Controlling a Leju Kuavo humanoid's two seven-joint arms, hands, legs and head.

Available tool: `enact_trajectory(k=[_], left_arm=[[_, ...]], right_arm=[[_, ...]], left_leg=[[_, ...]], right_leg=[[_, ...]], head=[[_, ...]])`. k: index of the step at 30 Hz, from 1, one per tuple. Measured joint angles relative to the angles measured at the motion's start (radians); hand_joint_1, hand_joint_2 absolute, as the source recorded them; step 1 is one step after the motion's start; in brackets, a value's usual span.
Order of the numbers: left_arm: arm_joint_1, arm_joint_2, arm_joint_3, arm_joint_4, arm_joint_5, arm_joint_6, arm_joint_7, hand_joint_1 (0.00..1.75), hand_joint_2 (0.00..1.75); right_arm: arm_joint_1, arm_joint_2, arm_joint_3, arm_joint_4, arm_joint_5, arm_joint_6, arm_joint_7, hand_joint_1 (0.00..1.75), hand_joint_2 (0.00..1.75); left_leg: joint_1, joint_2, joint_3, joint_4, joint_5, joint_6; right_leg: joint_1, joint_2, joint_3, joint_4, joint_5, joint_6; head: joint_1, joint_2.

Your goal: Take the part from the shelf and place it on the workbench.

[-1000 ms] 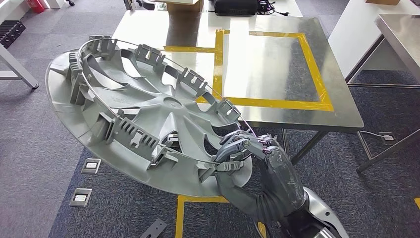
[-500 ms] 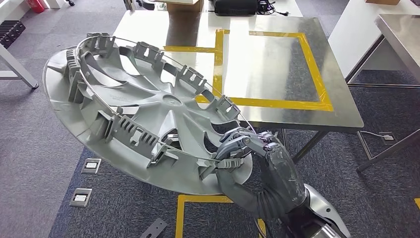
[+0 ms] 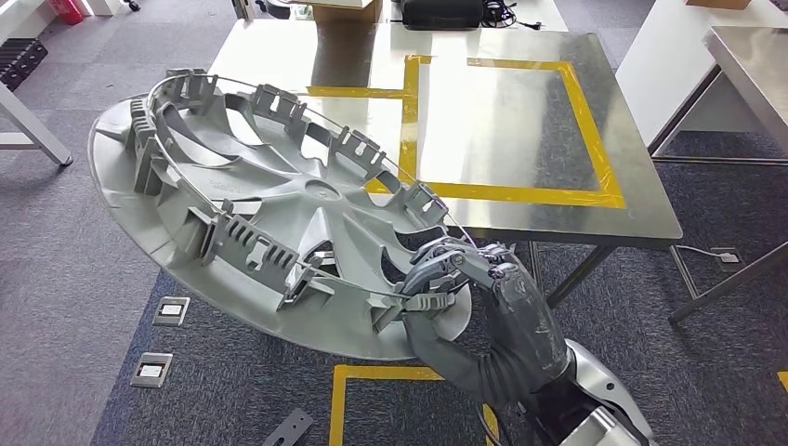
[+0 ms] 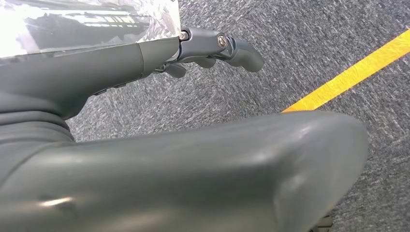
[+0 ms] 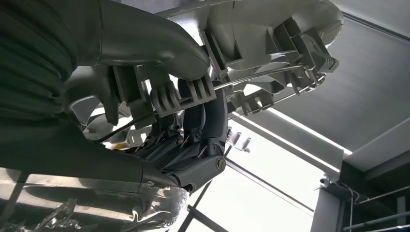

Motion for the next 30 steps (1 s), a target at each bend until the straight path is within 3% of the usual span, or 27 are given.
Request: enact_trajectory(k=[5, 10, 12, 15, 16, 17, 19, 21, 22, 26, 28, 30], left_arm=[[0.002, 0.001, 0.000, 0.000, 0.000, 0.000, 0.002, 0.00, 1.75], [0.005, 0.005, 0.000, 0.000, 0.002, 0.000, -0.003, 0.00, 1.75], [0.005, 0.006, 0.000, 0.000, 0.001, 0.001, -0.004, 0.00, 1.75], [0.006, 0.007, 0.000, 0.000, 0.001, 0.001, -0.005, 0.00, 1.75], [0.008, 0.007, 0.000, 0.000, 0.001, 0.002, -0.005, 0.00, 1.75], [0.011, 0.007, 0.000, 0.000, 0.001, 0.002, -0.005, 0.00, 1.75], [0.016, 0.007, 0.000, 0.000, 0.001, 0.004, -0.007, 0.00, 1.75], [0.019, 0.006, 0.000, 0.000, 0.001, 0.006, -0.009, 0.00, 1.75], [0.020, 0.006, 0.000, -0.001, 0.001, 0.007, -0.010, 0.00, 1.75], [0.022, 0.006, 0.000, -0.003, -0.001, 0.008, -0.009, 0.00, 1.75], [0.021, 0.006, 0.000, -0.004, -0.002, 0.008, -0.008, 0.00, 1.75], [0.021, 0.006, 0.000, -0.004, -0.002, 0.006, -0.005, 0.00, 1.75]], right_arm=[[0.002, 0.001, 0.000, 0.000, 0.002, -0.002, 0.000, 1.75, 1.75], [0.007, 0.003, 0.001, 0.000, 0.013, -0.007, 0.000, 1.75, 1.75], [0.007, 0.004, 0.000, -0.002, 0.017, -0.009, 0.000, 1.75, 1.75], [0.015, 0.004, 0.001, -0.002, 0.024, -0.015, 0.002, 1.75, 1.75], [0.021, 0.004, 0.002, -0.002, 0.029, -0.020, 0.004, 1.75, 1.75], [0.028, 0.004, 0.004, -0.003, 0.036, -0.025, 0.007, 1.75, 1.75], [0.041, 0.004, 0.008, -0.006, 0.049, -0.032, 0.012, 1.75, 1.75], [0.047, 0.005, 0.010, -0.011, 0.056, -0.035, 0.015, 1.75, 1.75], [0.049, 0.005, 0.012, -0.013, 0.058, -0.036, 0.016, 1.75, 1.75], [0.055, 0.007, 0.015, -0.022, 0.060, -0.039, 0.019, 1.75, 1.75], [0.055, 0.007, 0.015, -0.025, 0.061, -0.039, 0.023, 1.75, 1.75], [0.053, 0.007, 0.014, -0.026, 0.056, -0.037, 0.025, 1.75, 1.75]], left_leg=[[-0.002, 0.000, 0.000, 0.004, -0.003, 0.003], [-0.003, 0.000, 0.004, -0.001, -0.002, 0.014], [0.003, 0.001, 0.011, -0.008, -0.001, 0.022], [0.004, 0.001, 0.016, -0.008, -0.005, 0.026], [0.004, 0.001, 0.018, -0.007, -0.008, 0.025], [0.005, 0.000, 0.022, -0.007, -0.012, 0.023], [0.005, -0.003, 0.035, -0.005, -0.022, 0.017], [0.002, -0.005, 0.043, -0.003, -0.033, 0.006], [0.001, -0.005, 0.045, -0.002, -0.037, -0.001], [0.004, -0.001, 0.045, 0.009, -0.058, -0.025], [0.006, 0.005, 0.008, 0.091, -0.102, -0.034], [0.007, 0.008, -0.061, 0.229, -0.152, -0.039]], right_leg=[[-0.002, 0.000, 0.001, -0.001, 0.000, 0.003], [-0.007, 0.000, 0.002, 0.002, -0.004, 0.015], [-0.007, 0.000, -0.022, 0.056, -0.037, 0.021], [-0.010, 0.000, -0.120, 0.247, -0.117, 0.025], [-0.010, 0.000, -0.143, 0.285, -0.122, 0.025], [-0.010, 0.000, -0.148, 0.287, -0.108, 0.024], [-0.010, 0.000, -0.101, 0.178, -0.035, 0.017], [-0.007, 0.001, -0.041, 0.058, 0.009, 0.009], [-0.005, 0.003, -0.026, 0.029, 0.012, 0.004], [-0.005, 0.003, -0.013, 0.017, -0.005, -0.018], [-0.007, 0.000, -0.001, 0.011, -0.010, -0.028], [-0.005, -0.002, 0.009, 0.011, -0.019, -0.035]], head=[[0.000, 0.000], [0.000, 0.000], [0.004, 0.000], [0.009, 0.000], [0.010, 0.000], [0.010, 0.000], [0.010, 0.000], [0.011, 0.000], [0.010, 0.000], [0.008, 0.000], [0.001, 0.000], [-0.005, 0.000]])
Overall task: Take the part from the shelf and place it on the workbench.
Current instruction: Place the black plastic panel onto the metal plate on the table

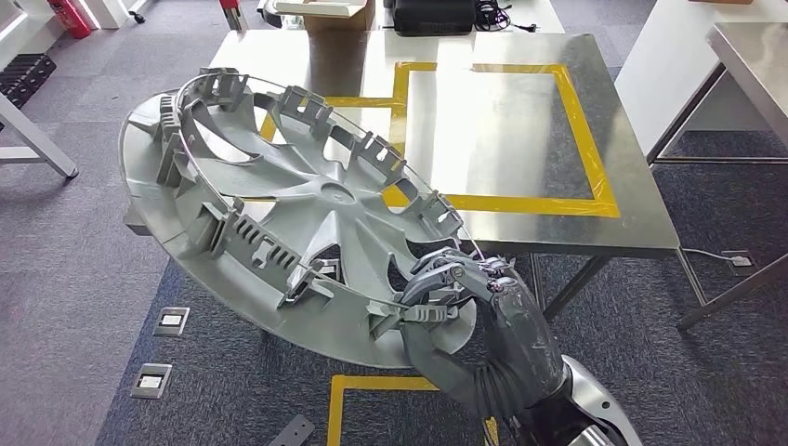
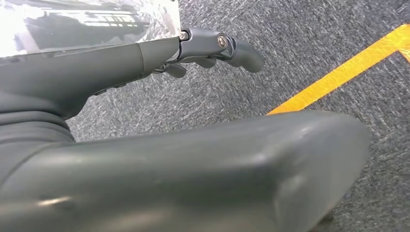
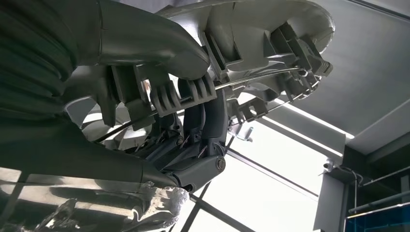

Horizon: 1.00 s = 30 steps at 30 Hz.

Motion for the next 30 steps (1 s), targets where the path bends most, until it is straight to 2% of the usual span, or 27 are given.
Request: enact_trajectory(k=[1, 2, 3, 4, 5, 6, 7, 11, 12, 13, 15, 16, 17, 18, 20, 21, 22, 24, 27, 28, 30], left_arm=[[0.000, 0.000, 0.000, 0.000, 0.000, -0.001, 0.002, 0.00, 1.75], [0.000, 0.001, 0.000, 0.000, 0.000, -0.001, 0.004, 0.00, 1.75], [-0.001, 0.002, 0.000, 0.000, -0.001, -0.001, 0.006, 0.00, 1.75], [-0.002, 0.002, 0.000, 0.000, -0.002, -0.001, 0.007, 0.00, 1.75], [-0.004, 0.003, 0.000, 0.000, -0.002, -0.001, 0.008, 0.00, 1.75], [-0.005, 0.003, 0.000, 0.000, -0.003, -0.001, 0.008, 0.00, 1.75], [-0.006, 0.003, -0.001, 0.000, -0.004, -0.001, 0.009, 0.00, 1.75], [-0.006, 0.003, -0.002, -0.003, -0.007, 0.003, 0.011, 0.00, 1.75], [-0.006, 0.003, -0.002, -0.004, -0.008, 0.003, 0.011, 0.00, 1.75], [-0.007, 0.004, -0.002, -0.004, -0.009, 0.004, 0.011, 0.00, 1.75], [-0.008, 0.004, -0.002, -0.004, -0.010, 0.004, 0.011, 0.00, 1.75], [-0.007, 0.004, -0.002, -0.005, -0.010, 0.004, 0.011, 0.00, 1.75], [-0.005, 0.004, -0.002, -0.005, -0.011, 0.004, 0.011, 0.00, 1.75], [-0.004, 0.004, -0.003, -0.005, -0.012, 0.004, 0.012, 0.00, 1.75], [-0.005, 0.004, -0.003, -0.005, -0.012, 0.004, 0.012, 0.00, 1.75], [-0.006, 0.003, -0.003, -0.006, -0.012, 0.004, 0.012, 0.00, 1.75], [-0.007, 0.003, -0.003, -0.007, -0.012, 0.004, 0.012, 0.00, 1.75], [-0.008, 0.002, -0.003, -0.010, -0.011, 0.003, 0.012, 0.00, 1.75], [-0.012, 0.002, -0.004, -0.011, -0.012, 0.004, 0.013, 0.00, 1.75], [-0.014, 0.003, -0.004, -0.011, -0.013, 0.004, 0.013, 0.00, 1.75], [-0.015, 0.004, -0.004, -0.011, -0.014, 0.004, 0.014, 0.00, 1.75]], right_arm=[[-0.001, 0.000, -0.001, 0.000, -0.005, 0.002, 0.000, 1.75, 1.75], [-0.002, 0.000, -0.001, 0.000, -0.011, 0.006, 0.000, 1.75, 1.75], [-0.003, 0.000, -0.002, 0.000, -0.016, 0.008, 0.000, 1.75, 1.75], [-0.005, 0.000, -0.003, 0.000, -0.018, 0.011, 0.000, 1.75, 1.75], [-0.007, 0.000, -0.004, 0.000, -0.019, 0.012, 0.000, 1.75, 1.75], [-0.010, 0.000, -0.005, 0.000, -0.020, 0.013, 0.000, 1.75, 1.75], [-0.012, 0.000, -0.006, 0.000, -0.020, 0.014, -0.001, 1.75, 1.75], [-0.015, -0.001, -0.009, -0.001, -0.020, 0.016, -0.002, 1.75, 1.75], [-0.016, -0.001, -0.009, -0.001, -0.020, 0.017, -0.002, 1.75, 1.75], [-0.015, -0.001, -0.010, -0.002, -0.020, 0.015, -0.002, 1.75, 1.75], [-0.011, -0.002, -0.009, -0.002, -0.017, 0.010, -0.002, 1.75, 1.75], [-0.008, -0.002, -0.009, -0.002, -0.014, 0.007, -0.002, 1.75, 1.75], [-0.006, -0.002, -0.008, -0.002, -0.012, 0.006, -0.002, 1.75, 1.75], [-0.005, -0.002, -0.007, -0.001, -0.011, 0.005, -0.003, 1.75, 1.75], [-0.007, -0.002, -0.008, -0.001, -0.011, 0.005, -0.003, 1.75, 1.75], [-0.009, -0.003, -0.008, -0.001, -0.012, 0.006, -0.004, 1.75, 1.75], [-0.011, -0.003, -0.009, -0.001, -0.014, 0.006, -0.004, 1.75, 1.75], [-0.016, -0.003, -0.011, -0.001, -0.018, 0.009, -0.006, 1.75, 1.75], [-0.018, -0.003, -0.014, -0.001, -0.022, 0.015, -0.007, 1.75, 1.75], [-0.019, -0.003, -0.014, 0.000, -0.023, 0.016, -0.008, 1.75, 1.75], [-0.021, -0.003, -0.015, 0.003, -0.025, 0.018, -0.009, 1.75, 1.75]], left_leg=[[0.000, 0.000, -0.028, 0.047, -0.006, -0.002], [0.000, 0.000, -0.042, 0.060, 0.009, -0.004], [0.001, 0.001, -0.038, 0.033, 0.045, -0.004], [0.001, 0.002, -0.019, -0.027, 0.093, -0.004], [0.000, 0.004, 0.002, -0.085, 0.130, -0.003], [-0.001, 0.006, 0.023, -0.135, 0.153, 0.000], [-0.003, 0.007, 0.036, -0.168, 0.156, 0.006], [-0.001, 0.004, 0.047, -0.193, 0.131, 0.035], [0.001, 0.003, 0.049, -0.195, 0.129, 0.041], [0.003, 0.003, 0.052, -0.196, 0.127, 0.047], [0.001, 0.003, 0.056, -0.195, 0.121, 0.056], [-0.001, 0.003, 0.059, -0.195, 0.118, 0.058], [-0.003, 0.002, 0.063, -0.195, 0.114, 0.060], [-0.005, 0.001, 0.070, -0.195, 0.109, 0.060], [-0.008, -0.002, 0.085, -0.196, 0.099, 0.059], [-0.010, -0.003, 0.089, -0.196, 0.094, 0.057], [-0.009, -0.004, 0.091, -0.196, 0.090, 0.053], [-0.008, -0.003, 0.090, -0.198, 0.086, 0.043], [-0.008, -0.001, 0.087, -0.181, 0.066, 0.028], [-0.008, 0.000, 0.073, -0.147, 0.046, 0.025], [-0.006, 0.001, 0.018, -0.028, -0.005, 0.020]], right_leg=[[0.001, 0.000, 0.006, 0.001, -0.005, -0.001], [0.001, 0.001, 0.013, 0.002, -0.012, 0.000], [0.000, 0.002, 0.022, 0.004, -0.019, 0.002], [0.000, 0.002, 0.032, 0.008, -0.028, 0.005], [0.000, 0.002, 0.039, 0.011, -0.036, 0.010], [0.001, 0.003, 0.043, 0.015, -0.044, 0.014], [0.003, 0.003, 0.042, 0.019, -0.049, 0.019], [0.005, 0.001, 0.027, 0.032, -0.061, 0.037], [0.005, 0.000, 0.016, 0.056, -0.074, 0.042], [0.004, 0.001, -0.009, 0.103, -0.095, 0.046], [0.003, 0.001, -0.091, 0.240, -0.140, 0.050], [0.003, 0.001, -0.129, 0.296, -0.149, 0.050], [0.004, 0.001, -0.152, 0.318, -0.138, 0.048], [0.005, 0.001, -0.156, 0.300, -0.106, 0.043], [0.011, 0.002, -0.115, 0.176, -0.016, 0.025], [0.016, 0.002, -0.091, 0.115, 0.014, 0.015], [0.020, 0.003, -0.072, 0.073, 0.026, 0.008], [0.026, 0.003, -0.059, 0.046, 0.017, 0.003], [0.018, 0.002, -0.039, 0.018, 0.012, 0.001], [0.014, 0.000, -0.030, 0.009, 0.012, 0.000], [0.012, -0.002, -0.018, 0.004, 0.008, -0.002]], head=[[-0.001, 0.000], [-0.002, 0.000], [-0.003, 0.000], [-0.005, 0.000], [-0.006, 0.000], [-0.008, 0.000], [-0.008, 0.000], [-0.006, 0.000], [-0.003, 0.000], [0.000, 0.000], [0.007, 0.000], [0.007, 0.000], [0.008, 0.000], [0.008, 0.000], [0.008, 0.000], [0.008, 0.000], [0.008, 0.000], [0.010, 0.000], [0.009, 0.000], [0.006, 0.000], [0.000, 0.000]])
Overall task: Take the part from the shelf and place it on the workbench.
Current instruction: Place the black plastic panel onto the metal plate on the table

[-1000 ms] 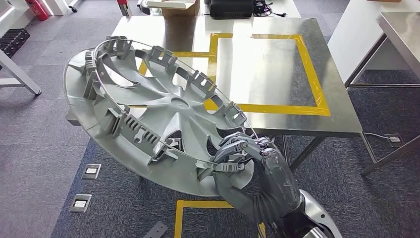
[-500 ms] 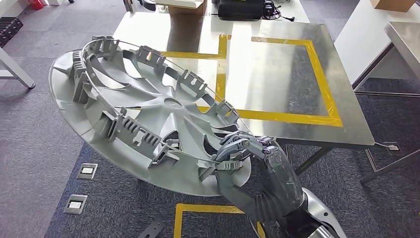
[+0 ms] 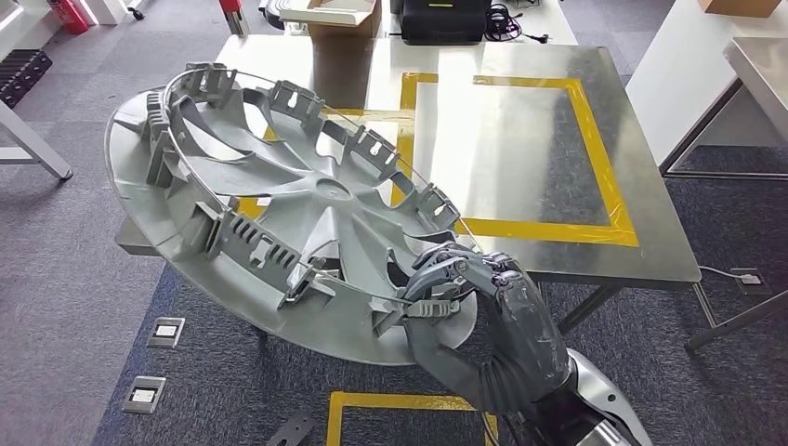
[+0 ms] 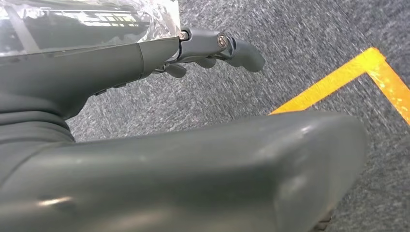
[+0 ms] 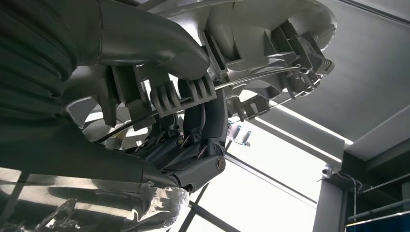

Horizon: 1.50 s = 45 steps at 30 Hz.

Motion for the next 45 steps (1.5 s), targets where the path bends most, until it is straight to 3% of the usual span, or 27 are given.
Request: enact_trajectory(k=[1, 2, 3, 6, 8, 12, 14, 16, 17, 18, 20, 22, 23, 25, 28, 31, 32, 33, 34, 35, 37, 39, 41, 45], left_arm=[[0.001, 0.001, 0.000, 0.000, 0.000, 0.000, 0.001, 0.00, 1.75], [0.002, 0.002, 0.000, 0.000, 0.000, 0.000, 0.001, 0.00, 1.75], [0.002, 0.003, 0.000, 0.000, 0.000, 0.000, 0.002, 0.00, 1.75], [0.000, 0.005, 0.000, 0.000, -0.001, 0.001, 0.002, 0.00, 1.75], [-0.002, 0.004, 0.000, -0.002, -0.001, 0.002, 0.002, 0.00, 1.75], [-0.002, 0.005, 0.000, -0.003, -0.001, 0.003, 0.002, 0.00, 1.75], [-0.004, 0.006, 0.000, -0.003, -0.001, 0.002, 0.001, 0.00, 1.75], [-0.004, 0.006, 0.000, -0.003, -0.002, 0.002, 0.002, 0.00, 1.75], [-0.004, 0.006, 0.000, -0.003, -0.002, 0.002, 0.002, 0.00, 1.75], [-0.004, 0.006, 0.000, -0.003, -0.002, 0.002, 0.003, 0.00, 1.75], [-0.004, 0.006, 0.000, -0.004, -0.003, 0.002, 0.004, 0.00, 1.75], [-0.004, 0.004, 0.000, -0.005, -0.004, 0.002, 0.004, 0.00, 1.75], [-0.004, 0.003, 0.000, -0.006, -0.004, 0.002, 0.005, 0.00, 1.75], [-0.004, 0.001, 0.000, -0.007, -0.005, 0.002, 0.005, 0.00, 1.75], [-0.005, 0.001, 0.000, -0.008, -0.006, 0.002, 0.006, 0.00, 1.75], [-0.003, 0.004, 0.000, -0.008, -0.007, 0.003, 0.007, 0.00, 1.75], [-0.002, 0.006, 0.000, -0.008, -0.007, 0.003, 0.007, 0.00, 1.75], [-0.001, 0.007, 0.000, -0.008, -0.008, 0.003, 0.007, 0.00, 1.75], [-0.001, 0.009, 0.000, -0.008, -0.009, 0.003, 0.007, 0.00, 1.75], [-0.002, 0.010, 0.000, -0.008, -0.011, 0.003, 0.006, 0.00, 1.75], [-0.004, 0.009, 0.000, -0.009, -0.014, 0.002, 0.005, 0.00, 1.75], [-0.005, 0.007, -0.001, -0.011, -0.015, 0.000, 0.004, 0.00, 1.75], [-0.004, 0.006, 0.000, -0.012, -0.016, 0.000, 0.005, 0.00, 1.75], [-0.005, 0.005, 0.000, -0.013, -0.021, 0.000, 0.008, 0.00, 1.75]], right_arm=[[0.000, 0.000, 0.000, 0.002, -0.001, 0.000, -0.001, 1.75, 1.75], [0.000, 0.000, 0.000, 0.004, -0.001, 0.001, -0.001, 1.75, 1.75], [0.000, 0.000, 0.000, 0.005, -0.002, 0.002, -0.002, 1.75, 1.75], [0.000, 0.000, 0.000, 0.005, -0.004, 0.003, -0.003, 1.75, 1.75], [-0.002, 0.000, -0.001, 0.005, -0.004, 0.003, -0.005, 1.75, 1.75], [-0.004, 0.000, -0.001, 0.005, -0.004, 0.004, -0.006, 1.75, 1.75], [-0.005, 0.000, -0.002, 0.005, -0.004, 0.004, -0.006, 1.75, 1.75], [-0.005, 0.000, -0.002, 0.005, -0.004, 0.004, -0.006, 1.75, 1.75], [-0.005, -0.001, -0.001, 0.005, -0.004, 0.004, -0.006, 1.75, 1.75], [-0.005, -0.001, -0.001, 0.005, -0.004, 0.004, -0.006, 1.75, 1.75], [-0.005, -0.001, -0.001, 0.005, -0.004, 0.004, -0.006, 1.75, 1.75], [-0.007, -0.001, -0.002, 0.005, -0.004, 0.004, -0.007, 1.75, 1.75], [-0.008, -0.001, -0.002, 0.005, -0.004, 0.004, -0.007, 1.75, 1.75], [-0.010, -0.001, -0.002, 0.005, -0.004, 0.005, -0.008, 1.75, 1.75], [-0.010, -0.001, -0.004, 0.007, -0.005, 0.005, -0.008, 1.75, 1.75], [-0.010, -0.001, -0.004, 0.014, -0.007, 0.006, -0.009, 1.75, 1.75], [-0.010, -0.001, -0.004, 0.017, -0.007, 0.006, -0.009, 1.75, 1.75], [-0.009, -0.001, -0.005, 0.019, -0.008, 0.006, -0.009, 1.75, 1.75], [-0.008, -0.001, -0.005, 0.021, -0.009, 0.006, -0.009, 1.75, 1.75], [-0.008, -0.001, -0.005, 0.022, -0.009, 0.006, -0.009, 1.75, 1.75], [-0.008, 0.000, -0.005, 0.023, -0.010, 0.006, -0.009, 1.75, 1.75], [-0.009, 0.000, -0.007, 0.024, -0.010, 0.004, -0.008, 1.75, 1.75], [-0.010, 0.000, -0.010, 0.026, -0.010, 0.001, -0.002, 1.75, 1.75], [-0.017, -0.001, -0.019, 0.040, -0.001, -0.012, 0.045, 1.75, 1.75]], left_leg=[[0.001, 0.000, -0.030, 0.056, -0.015, -0.004], [0.003, 0.000, -0.051, 0.087, -0.011, -0.009], [0.005, 0.001, -0.056, 0.082, 0.013, -0.014], [0.011, 0.005, -0.003, -0.071, 0.125, -0.027], [0.009, 0.004, 0.028, -0.135, 0.131, -0.018], [0.009, 0.002, 0.036, -0.150, 0.117, 0.015], [0.011, 0.002, 0.039, -0.151, 0.114, 0.027], [0.008, 0.002, 0.042, -0.151, 0.110, 0.034], [0.005, 0.002, 0.045, -0.151, 0.107, 0.036], [0.002, 0.000, 0.049, -0.151, 0.104, 0.038], [-0.003, -0.003, 0.061, -0.151, 0.095, 0.039], [-0.004, -0.006, 0.069, -0.153, 0.088, 0.036], [-0.002, -0.006, 0.069, -0.155, 0.086, 0.032], [0.000, -0.006, 0.069, -0.161, 0.085, 0.021], [-0.002, -0.002, 0.060, -0.140, 0.064, 0.010], [-0.001, 0.000, -0.010, 0.015, -0.006, 0.002], [0.000, 0.000, -0.036, 0.062, -0.015, -0.002], [0.002, 0.000, -0.049, 0.078, -0.003, -0.008], [0.005, 0.001, -0.047, 0.058, 0.030, -0.015], [0.009, 0.002, -0.030, 0.004, 0.075, -0.022], [0.013, 0.004, 0.009, -0.097, 0.131, -0.031], [0.013, 0.002, 0.025, -0.136, 0.126, -0.021], [0.013, 0.000, 0.027, -0.147, 0.119, -0.007], [0.012, -0.006, 0.026, -0.148, 0.119, -0.004]], right_leg=[[-0.001, 0.000, 0.004, 0.001, -0.004, 0.000], [-0.002, 0.001, 0.010, 0.002, -0.009, 0.001], [-0.003, 0.003, 0.016, 0.005, -0.015, 0.004], [-0.009, 0.005, 0.034, 0.022, -0.040, 0.019], [-0.008, 0.006, 0.034, 0.032, -0.050, 0.031], [-0.008, 0.005, 0.022, 0.049, -0.063, 0.048], [-0.008, 0.004, -0.025, 0.136, -0.102, 0.055], [-0.008, 0.004, -0.104, 0.268, -0.145, 0.057], [-0.008, 0.004, -0.134, 0.310, -0.147, 0.055], [-0.007, 0.004, -0.146, 0.314, -0.127, 0.051], [0.001, 0.005, -0.118, 0.215, -0.044, 0.031], [0.012, 0.005, -0.074, 0.102, 0.014, 0.005], [0.018, 0.006, -0.061, 0.071, 0.021, -0.004], [0.023, 0.006, -0.051, 0.050, 0.014, -0.011], [0.012, 0.003, -0.020, 0.003, 0.012, -0.008], [0.006, 0.001, 0.003, -0.012, 0.006, -0.006], [0.004, 0.002, 0.008, -0.011, 0.002, -0.004], [0.003, 0.003, 0.014, -0.008, -0.004, -0.002], [0.001, 0.004, 0.019, -0.004, -0.010, 0.002], [-0.002, 0.005, 0.025, 0.003, -0.019, 0.007], [-0.003, 0.006, 0.028, 0.019, -0.034, 0.018], [0.001, 0.008, 0.018, 0.032, -0.041, 0.026], [0.004, 0.009, 0.009, 0.038, -0.040, 0.022], [0.005, 0.007, 0.015, 0.030, -0.038, 0.015]], head=[[-0.001, 0.000], [-0.002, 0.000], [-0.003, 0.000], [-0.006, 0.000], [-0.008, 0.000], [-0.004, 0.000], [0.003, 0.000], [0.009, 0.000], [0.009, 0.000], [0.010, 0.000], [0.011, 0.000], [0.008, 0.000], [0.008, 0.000], [0.011, 0.000], [0.011, 0.000], [0.005, 0.000], [0.004, 0.000], [0.003, 0.000], [0.003, 0.000], [0.002, 0.000], [-0.002, 0.000], [-0.003, 0.000], [-0.001, 0.000], [0.003, 0.000]])
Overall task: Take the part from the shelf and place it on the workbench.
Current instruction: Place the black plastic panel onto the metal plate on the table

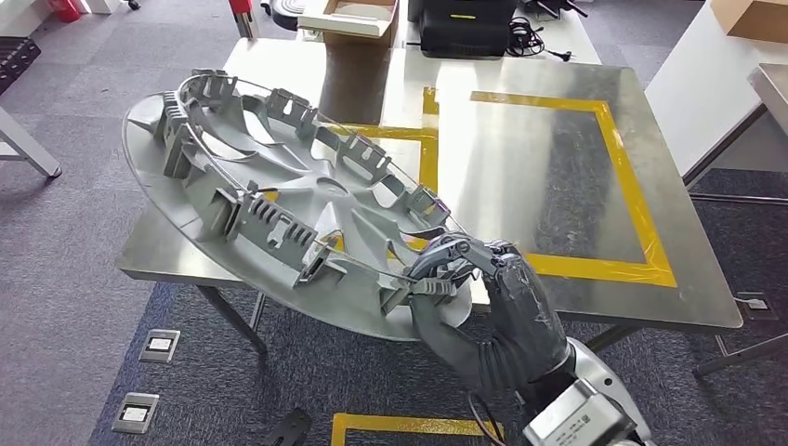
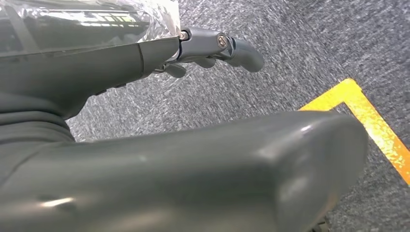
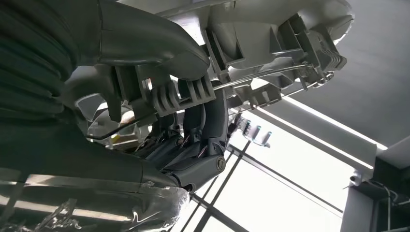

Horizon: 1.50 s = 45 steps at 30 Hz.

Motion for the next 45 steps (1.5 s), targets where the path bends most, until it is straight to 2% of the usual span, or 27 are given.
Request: enact_trajectory(k=[6, 11, 14, 25, 38, 45], left_arm=[[-0.007, 0.000, 0.000, 0.000, -0.012, -0.008, 0.010, 0.00, 1.75], [-0.019, -0.001, 0.000, 0.000, -0.024, -0.014, 0.013, 0.00, 1.75], [-0.021, -0.003, 0.000, 0.000, -0.033, -0.014, 0.015, 0.00, 1.75], [-0.029, -0.024, -0.001, 0.000, -0.093, -0.004, 0.070, 0.00, 1.75], [-0.031, -0.040, 0.012, 0.001, -0.084, 0.027, 0.045, 0.00, 1.75], [-0.030, -0.042, 0.028, 0.002, -0.081, 0.026, 0.044, 0.00, 1.75]], right_arm=[[-0.036, -0.004, -0.021, 0.055, -0.025, -0.008, 0.069, 1.75, 1.75], [-0.092, -0.006, -0.034, 0.129, -0.057, -0.006, 0.128, 1.75, 1.75], [-0.133, -0.007, -0.038, 0.178, -0.067, -0.006, 0.176, 1.75, 1.75], [-0.281, -0.021, -0.022, 0.435, -0.120, 0.043, 0.334, 1.75, 1.75], [-0.319, -0.034, 0.021, 0.709, -0.137, 0.043, 0.369, 1.75, 1.75], [-0.326, -0.033, 0.029, 0.797, -0.134, 0.043, 0.365, 1.75, 1.75]], left_leg=[[-0.006, 0.000, 0.000, 0.000, -0.001, 0.013], [-0.008, 0.000, 0.000, 0.000, 0.001, 0.016], [-0.008, 0.000, 0.001, 0.000, 0.002, 0.017], [-0.006, 0.000, 0.002, -0.004, 0.006, 0.016], [-0.006, 0.000, 0.002, -0.004, 0.006, 0.016], [-0.006, 0.000, 0.002, -0.004, 0.007, 0.017]], right_leg=[[-0.004, -0.001, 0.003, -0.007, 0.003, 0.006], [-0.007, 0.000, 0.002, -0.008, 0.005, 0.022], [-0.007, 0.000, 0.002, -0.008, 0.006, 0.027], [-0.005, -0.001, 0.001, -0.007, 0.007, 0.028], [-0.005, -0.001, 0.001, -0.007, 0.007, 0.028], [-0.005, -0.001, 0.001, -0.007, 0.007, 0.028]], head=[[0.001, 0.000], [0.000, 0.000], [0.000, 0.000], [0.000, 0.000], [0.000, 0.000], [0.000, 0.000]])
